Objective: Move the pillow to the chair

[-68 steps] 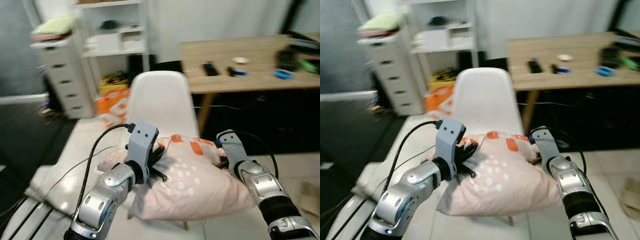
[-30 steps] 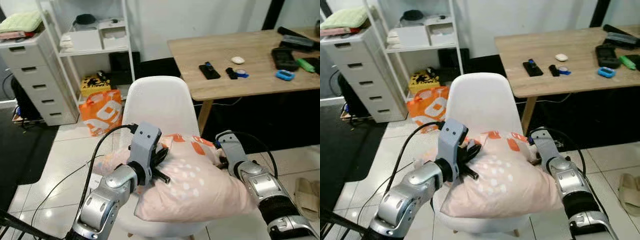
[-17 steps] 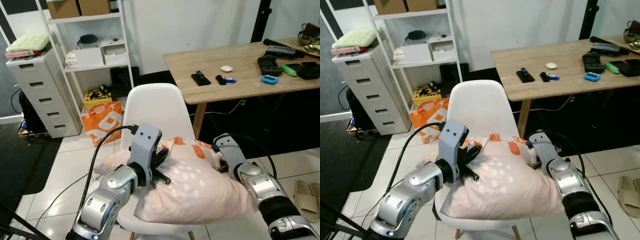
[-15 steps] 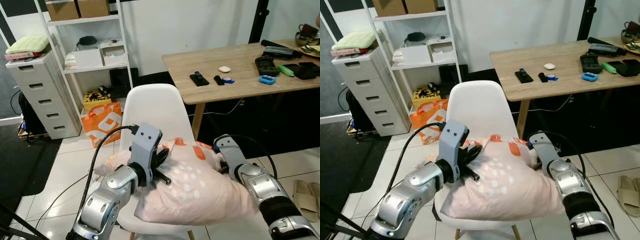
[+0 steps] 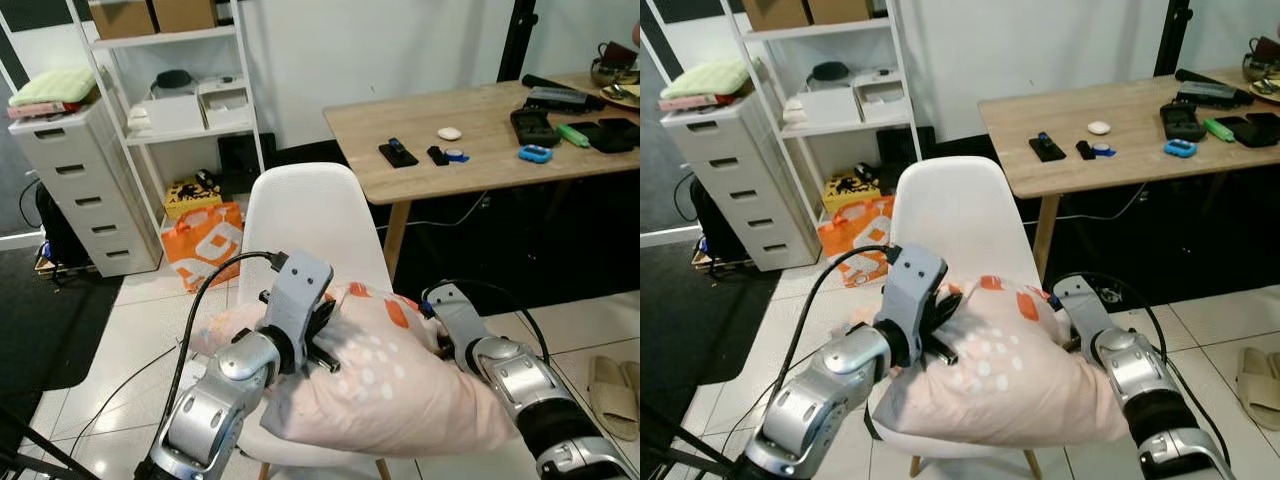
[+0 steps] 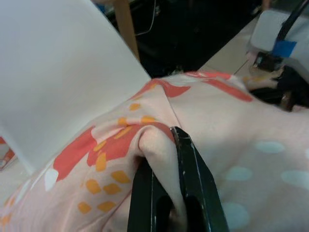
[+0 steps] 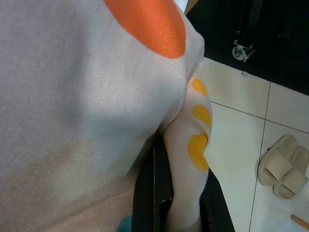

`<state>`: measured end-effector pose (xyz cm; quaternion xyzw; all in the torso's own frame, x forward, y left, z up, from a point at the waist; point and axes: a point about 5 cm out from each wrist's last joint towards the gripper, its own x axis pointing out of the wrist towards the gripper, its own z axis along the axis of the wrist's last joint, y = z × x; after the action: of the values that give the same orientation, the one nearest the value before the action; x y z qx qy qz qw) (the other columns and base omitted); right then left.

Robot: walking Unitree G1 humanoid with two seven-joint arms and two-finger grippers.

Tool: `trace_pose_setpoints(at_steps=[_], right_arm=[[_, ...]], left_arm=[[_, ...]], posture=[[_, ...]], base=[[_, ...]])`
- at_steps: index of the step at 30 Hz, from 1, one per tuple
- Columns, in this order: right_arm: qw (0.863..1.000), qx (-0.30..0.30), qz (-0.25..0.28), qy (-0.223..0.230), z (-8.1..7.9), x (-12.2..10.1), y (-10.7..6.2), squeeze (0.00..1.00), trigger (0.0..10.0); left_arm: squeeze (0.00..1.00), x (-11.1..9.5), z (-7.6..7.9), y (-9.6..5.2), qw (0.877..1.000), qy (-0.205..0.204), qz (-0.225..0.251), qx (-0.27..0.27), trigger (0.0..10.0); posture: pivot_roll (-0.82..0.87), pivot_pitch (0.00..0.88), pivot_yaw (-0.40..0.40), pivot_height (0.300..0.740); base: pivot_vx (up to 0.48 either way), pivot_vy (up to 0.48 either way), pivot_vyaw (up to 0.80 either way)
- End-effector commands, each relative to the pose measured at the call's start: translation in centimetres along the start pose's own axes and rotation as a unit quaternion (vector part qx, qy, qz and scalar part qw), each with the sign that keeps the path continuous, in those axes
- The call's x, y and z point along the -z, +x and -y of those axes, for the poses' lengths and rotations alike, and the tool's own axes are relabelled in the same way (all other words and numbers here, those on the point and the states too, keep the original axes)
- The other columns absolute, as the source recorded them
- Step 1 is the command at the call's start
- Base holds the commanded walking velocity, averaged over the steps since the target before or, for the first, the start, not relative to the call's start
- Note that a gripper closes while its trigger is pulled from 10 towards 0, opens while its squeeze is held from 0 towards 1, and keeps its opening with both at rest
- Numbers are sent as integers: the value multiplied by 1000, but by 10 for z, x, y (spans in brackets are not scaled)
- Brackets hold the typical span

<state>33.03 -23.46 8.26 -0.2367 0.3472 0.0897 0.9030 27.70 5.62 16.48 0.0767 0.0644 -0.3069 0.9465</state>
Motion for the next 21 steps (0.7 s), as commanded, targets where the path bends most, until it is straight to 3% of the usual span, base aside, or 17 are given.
trace_pose_setpoints(at_steps=[1,11,17,21], right_arm=[[1000,-4,-13,-16,-6,3,2,0,10000],[1000,-3,-15,-21,-5,2,2,0,10000],[999,3,-25,-28,-6,4,3,0,10000],[999,12,-32,-30,-3,6,2,0,10000]], left_arm=[[0,-7,-3,-3,1000,20,6,-10,10000],[0,6,0,-2,998,9,-50,-29,10000],[0,11,-4,-2,994,40,-86,-45,10000],[0,11,-2,-2,995,34,-89,-37,10000]], posture=[[-221,36,50,633],[-221,29,51,593],[-219,33,54,568],[-220,39,55,553]], base=[[0,0,0],[0,0,0],[0,0,0],[0,0,0]])
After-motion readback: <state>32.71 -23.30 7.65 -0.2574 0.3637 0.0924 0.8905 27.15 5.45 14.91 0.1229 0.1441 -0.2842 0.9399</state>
